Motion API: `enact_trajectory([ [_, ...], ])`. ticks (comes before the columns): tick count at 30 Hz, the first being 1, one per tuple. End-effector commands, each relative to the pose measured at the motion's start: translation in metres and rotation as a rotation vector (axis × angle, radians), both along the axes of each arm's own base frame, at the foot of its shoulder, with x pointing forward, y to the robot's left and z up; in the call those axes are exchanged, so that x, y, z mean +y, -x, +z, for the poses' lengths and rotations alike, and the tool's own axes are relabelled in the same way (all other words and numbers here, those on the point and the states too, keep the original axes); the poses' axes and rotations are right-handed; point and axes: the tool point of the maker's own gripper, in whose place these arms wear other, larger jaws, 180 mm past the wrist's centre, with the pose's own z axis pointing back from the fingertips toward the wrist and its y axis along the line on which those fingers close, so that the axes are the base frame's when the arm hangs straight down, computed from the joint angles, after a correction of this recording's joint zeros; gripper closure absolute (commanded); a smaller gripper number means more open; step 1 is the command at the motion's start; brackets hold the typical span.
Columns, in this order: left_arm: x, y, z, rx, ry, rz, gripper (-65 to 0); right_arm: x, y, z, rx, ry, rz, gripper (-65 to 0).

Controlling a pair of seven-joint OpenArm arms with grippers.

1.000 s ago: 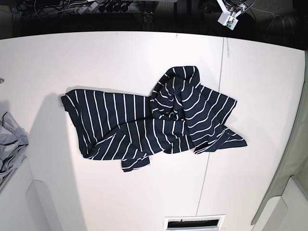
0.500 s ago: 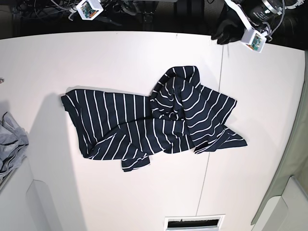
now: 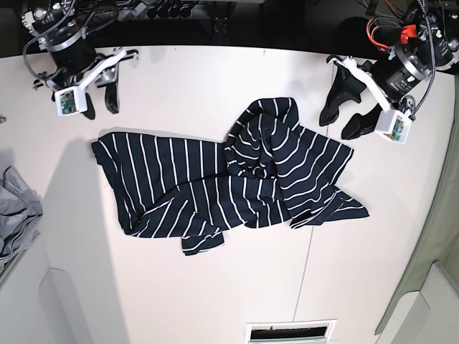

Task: Layout the t-shirt on the table in an organized manner, then fold the t-shirt properly
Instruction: 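Lower both grippers onto the striped shirt and grasp its edges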

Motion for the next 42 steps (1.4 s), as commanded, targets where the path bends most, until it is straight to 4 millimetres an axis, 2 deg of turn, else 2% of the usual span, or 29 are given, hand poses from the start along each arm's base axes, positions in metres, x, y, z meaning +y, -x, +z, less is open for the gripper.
enact_trajectory([
  [1,-0.003,-0.009,0.003,-0.023,0.027,-0.008,-34.7,-0.009,-0.008,0.003,-0.023,0.001,-0.022,-29.4],
  [4,-0.009,-0.023,-0.026,0.034,0.031,-0.021,-34.7,-0.032,-0.027,-0.008,-0.022,-0.037,-0.105,-36.3],
  [7,-0.004,-0.041,-0.051,0.08,0.006,0.016,-34.7,-0.053,-0.046,-0.022,-0.012,-0.055,-0.172,-37.8],
  [11,0.009,-0.062,-0.067,0.097,-0.027,0.05,-34.7,-0.071,-0.07,-0.032,-0.014,-0.11,-0.247,-37.8],
  [13,0.01,-0.069,-0.069,0.102,-0.009,0.06,-34.7,-0.072,-0.081,-0.034,-0.016,-0.139,-0.253,-37.8],
  [15,0.007,-0.073,-0.066,0.097,0.039,0.069,-34.7,-0.067,-0.091,-0.037,-0.013,-0.173,-0.229,-37.8],
  [21,-0.023,-0.066,-0.046,0.086,0.229,-0.037,-34.7,-0.054,-0.111,-0.052,0.015,-0.267,-0.202,-37.8],
  [27,-0.036,-0.068,-0.037,0.076,0.322,-0.028,-34.7,-0.031,-0.113,-0.063,0.04,-0.337,-0.168,-37.8],
  [30,-0.042,-0.069,-0.033,0.068,0.373,-0.021,-38.0,-0.014,-0.116,-0.062,0.033,-0.376,-0.144,-37.8],
  [33,-0.049,-0.066,-0.034,0.088,0.39,-0.029,-38.3,0.001,-0.118,-0.061,0.03,-0.409,-0.135,-37.7],
  [38,-0.07,-0.057,-0.046,0.12,0.329,-0.104,-38.2,0.013,-0.121,-0.06,0.026,-0.437,-0.135,-37.5],
  [39,-0.075,-0.056,-0.048,0.116,0.31,-0.121,-36.6,0.014,-0.121,-0.06,0.025,-0.439,-0.134,-37.4],
  [40,-0.079,-0.055,-0.051,0.115,0.29,-0.126,-32.0,0.016,-0.121,-0.06,0.025,-0.439,-0.133,-35.8],
  [42,-0.081,-0.058,-0.058,0.108,0.242,-0.107,-15.7,0.016,-0.121,-0.06,0.025,-0.44,-0.134,-28.1],
])
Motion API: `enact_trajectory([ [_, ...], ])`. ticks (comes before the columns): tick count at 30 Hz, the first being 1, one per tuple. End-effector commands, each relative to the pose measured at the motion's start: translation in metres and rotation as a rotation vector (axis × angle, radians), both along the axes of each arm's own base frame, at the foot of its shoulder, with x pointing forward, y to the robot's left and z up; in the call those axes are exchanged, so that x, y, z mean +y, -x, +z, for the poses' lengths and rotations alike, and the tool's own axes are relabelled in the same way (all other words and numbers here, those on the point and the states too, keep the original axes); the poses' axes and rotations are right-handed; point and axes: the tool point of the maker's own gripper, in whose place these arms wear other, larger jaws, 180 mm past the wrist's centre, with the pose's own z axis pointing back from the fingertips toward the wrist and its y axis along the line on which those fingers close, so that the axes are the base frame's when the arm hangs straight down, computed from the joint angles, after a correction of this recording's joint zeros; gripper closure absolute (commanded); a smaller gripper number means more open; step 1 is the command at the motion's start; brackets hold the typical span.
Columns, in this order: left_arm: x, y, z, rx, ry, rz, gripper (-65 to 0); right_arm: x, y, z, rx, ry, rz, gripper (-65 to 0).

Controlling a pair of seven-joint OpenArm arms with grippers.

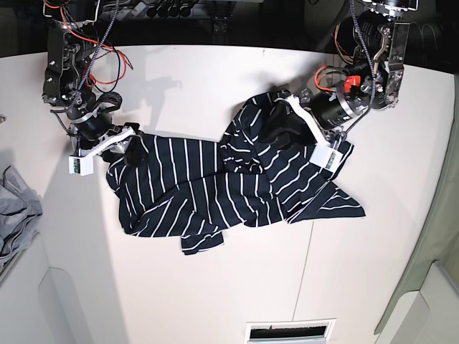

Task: Layout the t-shirt on the table in an organized manner, then fold the t-shirt properly
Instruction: 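Lower both grippers onto the striped shirt and grasp its edges, then lift the shirt with both grippers, stretch it apart, lay it down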

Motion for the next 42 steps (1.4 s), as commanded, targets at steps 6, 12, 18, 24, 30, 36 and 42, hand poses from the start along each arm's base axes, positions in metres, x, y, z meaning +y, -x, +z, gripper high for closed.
enact_trajectory([
  [6,0.01,-0.028,0.017,-0.105,-0.04,0.074,0.0,-0.009,-0.011,0.011,-0.062,0.083,0.021,0.0],
  [12,0.047,-0.05,0.06,-0.174,0.043,0.169,0.0,-0.017,-0.011,0.037,-0.126,0.076,0.029,0.0],
  [18,0.07,-0.056,0.135,-0.354,0.021,0.144,0.0,-0.018,0.002,0.075,-0.184,0.053,0.076,0.0],
  [24,0.075,-0.052,0.195,-0.526,-0.108,0.079,0.0,-0.044,0.028,0.104,-0.222,0.175,0.111,0.0],
  [30,0.107,-0.056,0.215,-0.574,-0.198,0.151,0.0,-0.09,0.041,0.133,-0.265,0.219,0.032,0.0],
  [36,0.115,-0.056,0.218,-0.571,-0.203,0.169,0.0,-0.095,0.047,0.131,-0.216,0.156,0.009,0.0],
  [42,0.116,-0.059,0.217,-0.573,-0.234,0.168,0.0,-0.09,0.047,0.13,-0.217,0.139,0.012,0.0],
])
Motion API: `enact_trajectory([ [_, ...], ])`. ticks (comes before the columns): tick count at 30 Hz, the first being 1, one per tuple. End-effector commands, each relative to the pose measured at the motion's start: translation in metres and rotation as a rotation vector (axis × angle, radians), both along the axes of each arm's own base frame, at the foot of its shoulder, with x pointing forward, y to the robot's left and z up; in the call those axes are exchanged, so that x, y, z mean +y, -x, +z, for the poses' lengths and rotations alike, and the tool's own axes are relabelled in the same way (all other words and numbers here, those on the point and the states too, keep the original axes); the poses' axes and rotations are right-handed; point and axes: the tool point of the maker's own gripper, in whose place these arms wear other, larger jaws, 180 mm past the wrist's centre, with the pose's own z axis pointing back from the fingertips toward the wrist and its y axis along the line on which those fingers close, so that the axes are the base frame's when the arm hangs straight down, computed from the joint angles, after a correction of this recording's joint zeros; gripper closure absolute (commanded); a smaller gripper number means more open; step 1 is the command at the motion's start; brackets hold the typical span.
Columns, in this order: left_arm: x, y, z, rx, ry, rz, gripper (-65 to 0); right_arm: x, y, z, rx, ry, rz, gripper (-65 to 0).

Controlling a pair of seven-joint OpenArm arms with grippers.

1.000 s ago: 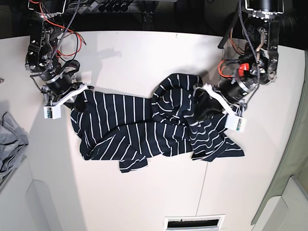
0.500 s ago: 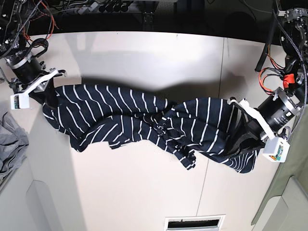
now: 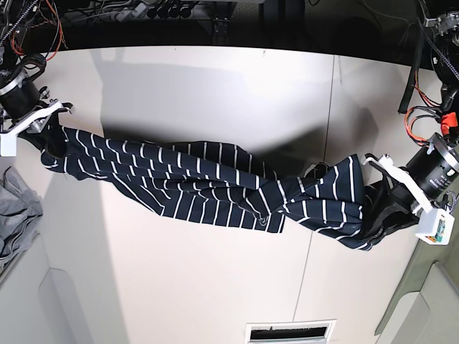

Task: Layout the t-shirt on the table in an organized manner, then fold the t-shirt properly
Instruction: 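Lift the shirt with both grippers, stretch it apart, lay it down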

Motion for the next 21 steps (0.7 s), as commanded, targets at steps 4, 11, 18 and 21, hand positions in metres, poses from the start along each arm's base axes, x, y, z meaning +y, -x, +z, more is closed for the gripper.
enact_trajectory([
  [4,0.009,-0.016,0.034,-0.107,-0.024,0.004,0.0,-0.003,-0.009,0.017,-0.065,0.003,-0.002,0.0],
  [11,0.041,-0.052,0.046,-0.116,-0.057,0.039,0.0,-0.007,-0.034,0.032,-0.125,0.003,-0.01,0.0],
  [18,0.039,-0.082,0.09,-0.192,-0.14,-0.082,0.0,-0.011,-0.085,0.079,-0.273,-0.019,-0.02,0.0],
  [21,0.023,-0.066,0.133,-0.279,-0.146,-0.176,0.0,-0.008,-0.091,0.092,-0.313,-0.046,-0.017,0.0],
])
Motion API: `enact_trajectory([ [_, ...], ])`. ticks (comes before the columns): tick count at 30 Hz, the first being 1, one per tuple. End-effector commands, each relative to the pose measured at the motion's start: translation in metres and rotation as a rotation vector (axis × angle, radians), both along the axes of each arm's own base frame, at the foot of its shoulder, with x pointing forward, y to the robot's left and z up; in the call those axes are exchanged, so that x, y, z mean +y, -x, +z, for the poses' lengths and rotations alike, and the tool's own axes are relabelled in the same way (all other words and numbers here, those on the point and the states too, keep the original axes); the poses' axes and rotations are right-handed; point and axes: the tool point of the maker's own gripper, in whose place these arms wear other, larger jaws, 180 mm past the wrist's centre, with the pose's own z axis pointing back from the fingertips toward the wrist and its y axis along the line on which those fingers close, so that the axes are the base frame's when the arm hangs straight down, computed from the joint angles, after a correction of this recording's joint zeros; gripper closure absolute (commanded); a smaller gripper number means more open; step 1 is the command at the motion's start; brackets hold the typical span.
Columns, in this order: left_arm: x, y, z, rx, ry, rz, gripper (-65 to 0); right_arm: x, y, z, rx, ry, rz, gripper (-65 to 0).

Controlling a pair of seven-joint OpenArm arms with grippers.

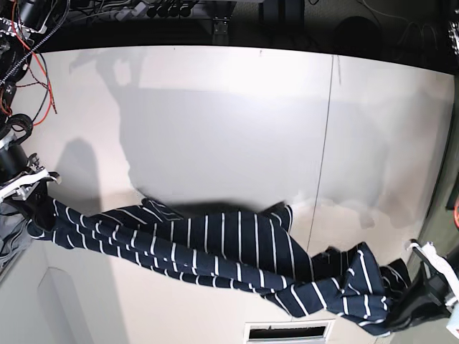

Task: Layout the t-shirt on the table in an organized manner, then fold the t-shirt properly
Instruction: 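Lift the shirt with both grippers, stretch it apart, lay it down, then release with the right gripper and regrasp the shirt edge nearby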

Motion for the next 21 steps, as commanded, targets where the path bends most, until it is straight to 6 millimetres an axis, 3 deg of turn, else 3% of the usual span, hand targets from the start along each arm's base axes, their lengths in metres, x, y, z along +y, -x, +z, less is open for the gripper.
enact_trajectory([
  [1,-0.001,0.006,0.028,-0.068,-0.01,-0.013,0.0,-0.006,-0.003,0.017,-0.052,0.0,-0.011,0.0],
  [4,-0.019,0.033,0.006,0.043,-0.025,-0.084,0.0,-0.001,0.015,-0.011,0.051,-0.01,0.005,0.0],
  [7,-0.035,0.069,-0.06,0.265,0.001,-0.147,0.0,-0.002,0.051,-0.05,0.177,-0.007,0.005,0.0],
  [11,-0.036,0.112,-0.151,0.549,0.072,-0.11,0.0,-0.009,0.096,-0.099,0.344,0.024,-0.012,0.0],
  [13,-0.035,0.124,-0.179,0.637,0.138,-0.081,-9.7,-0.012,0.107,-0.115,0.391,0.012,-0.023,-1.1],
  [15,-0.033,0.133,-0.201,0.706,0.194,-0.055,-20.7,-0.015,0.113,-0.126,0.413,-0.008,-0.039,-19.6],
  [17,-0.033,0.141,-0.217,0.757,0.233,-0.036,-25.9,-0.018,0.115,-0.133,0.425,-0.028,-0.053,-34.7],
  [18,-0.034,0.143,-0.221,0.769,0.244,-0.031,-25.9,-0.018,0.115,-0.134,0.42,-0.039,-0.058,-38.5],
  [21,-0.033,0.139,-0.22,0.76,0.251,-0.027,-25.9,-0.016,0.106,-0.124,0.373,-0.086,-0.062,-39.3],
])
